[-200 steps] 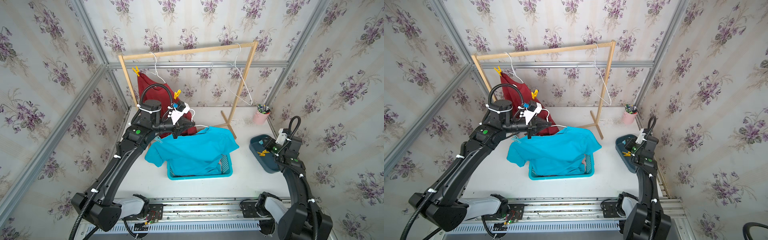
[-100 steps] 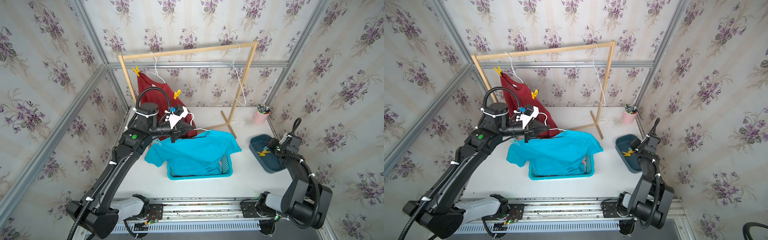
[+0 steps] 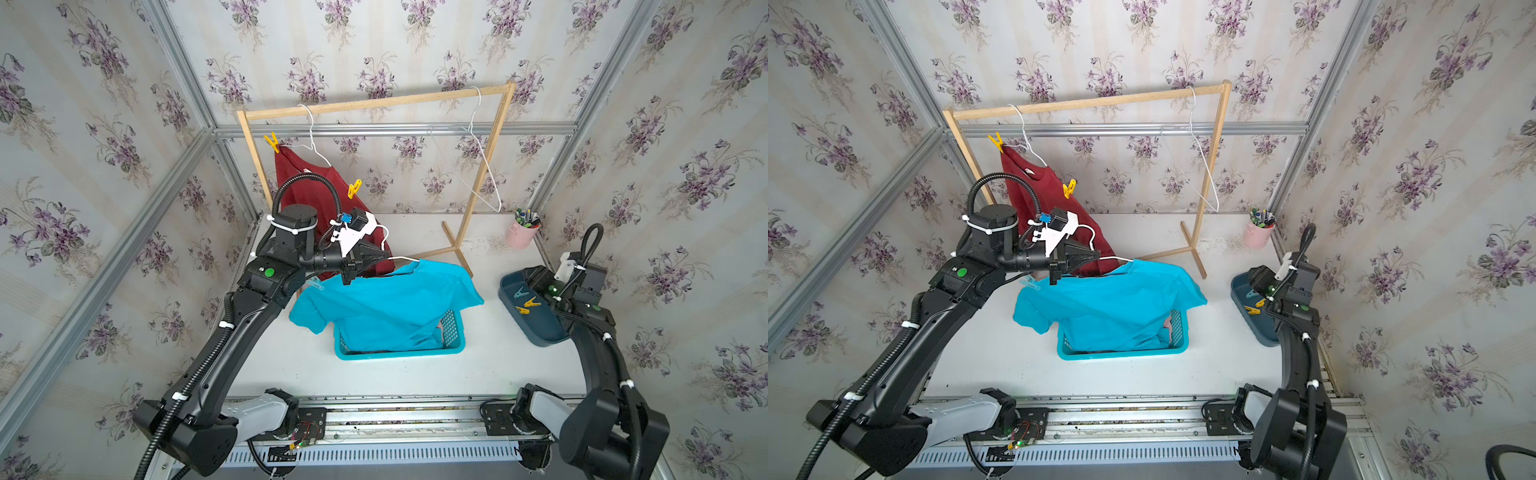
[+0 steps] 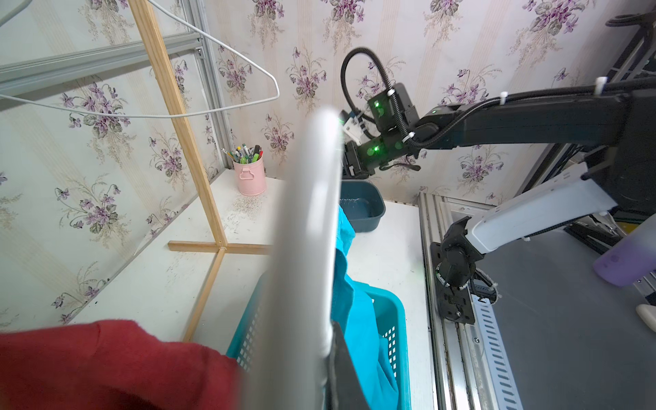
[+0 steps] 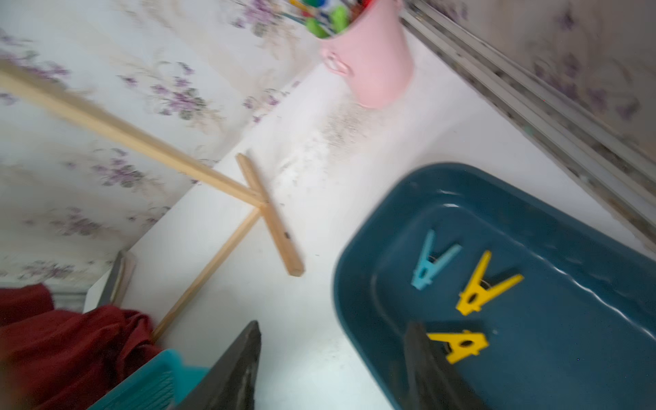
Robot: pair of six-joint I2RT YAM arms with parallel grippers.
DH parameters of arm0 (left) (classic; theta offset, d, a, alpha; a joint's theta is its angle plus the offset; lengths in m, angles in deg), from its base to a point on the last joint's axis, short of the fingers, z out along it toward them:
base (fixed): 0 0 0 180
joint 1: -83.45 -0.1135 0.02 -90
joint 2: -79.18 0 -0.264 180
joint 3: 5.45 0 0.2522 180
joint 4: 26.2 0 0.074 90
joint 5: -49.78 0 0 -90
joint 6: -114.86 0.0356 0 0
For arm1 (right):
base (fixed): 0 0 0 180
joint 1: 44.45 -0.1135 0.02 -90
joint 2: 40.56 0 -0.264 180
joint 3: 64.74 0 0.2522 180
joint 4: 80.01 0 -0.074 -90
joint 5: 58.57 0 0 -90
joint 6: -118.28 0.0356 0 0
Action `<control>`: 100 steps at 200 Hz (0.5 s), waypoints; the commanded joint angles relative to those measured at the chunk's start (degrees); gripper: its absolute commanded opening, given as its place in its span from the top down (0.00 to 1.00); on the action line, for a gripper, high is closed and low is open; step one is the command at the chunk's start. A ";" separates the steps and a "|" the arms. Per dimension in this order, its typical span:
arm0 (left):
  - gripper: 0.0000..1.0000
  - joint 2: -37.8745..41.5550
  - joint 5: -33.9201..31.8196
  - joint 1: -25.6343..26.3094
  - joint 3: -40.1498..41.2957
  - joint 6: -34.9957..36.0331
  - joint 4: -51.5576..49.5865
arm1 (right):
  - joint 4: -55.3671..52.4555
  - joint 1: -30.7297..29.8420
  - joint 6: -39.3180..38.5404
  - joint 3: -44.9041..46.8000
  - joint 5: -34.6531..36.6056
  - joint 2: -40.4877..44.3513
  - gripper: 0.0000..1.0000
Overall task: Remove the clothespins securing t-shirts to the hanger
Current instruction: Place the clothespin in the storage box, then adjust the hanger.
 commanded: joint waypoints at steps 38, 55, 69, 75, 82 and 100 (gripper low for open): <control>1.00 -3.94 -5.23 2.28 -6.88 -5.00 1.30 | -1.37 -23.59 -6.38 -11.75 1.87 7.53 0.39; 1.00 -4.24 -6.21 3.28 -7.78 -5.14 1.30 | -2.90 -28.87 -9.49 -16.47 0.24 6.54 0.41; 1.00 -4.77 -7.24 3.97 -8.35 -5.09 0.59 | -4.12 -32.63 -12.54 -20.68 -2.14 5.45 0.42; 1.00 -4.86 -7.81 4.15 -8.62 -5.03 -0.06 | -4.18 -34.15 -13.56 -22.42 -3.07 4.89 0.42; 1.00 -4.99 -8.74 4.31 -8.84 -4.81 -0.75 | -4.05 -35.99 -14.71 -24.09 -4.21 4.29 0.42; 1.00 -5.00 -10.62 4.85 -9.01 -4.43 -1.97 | -3.38 -40.35 -17.26 -27.97 -7.59 1.69 0.41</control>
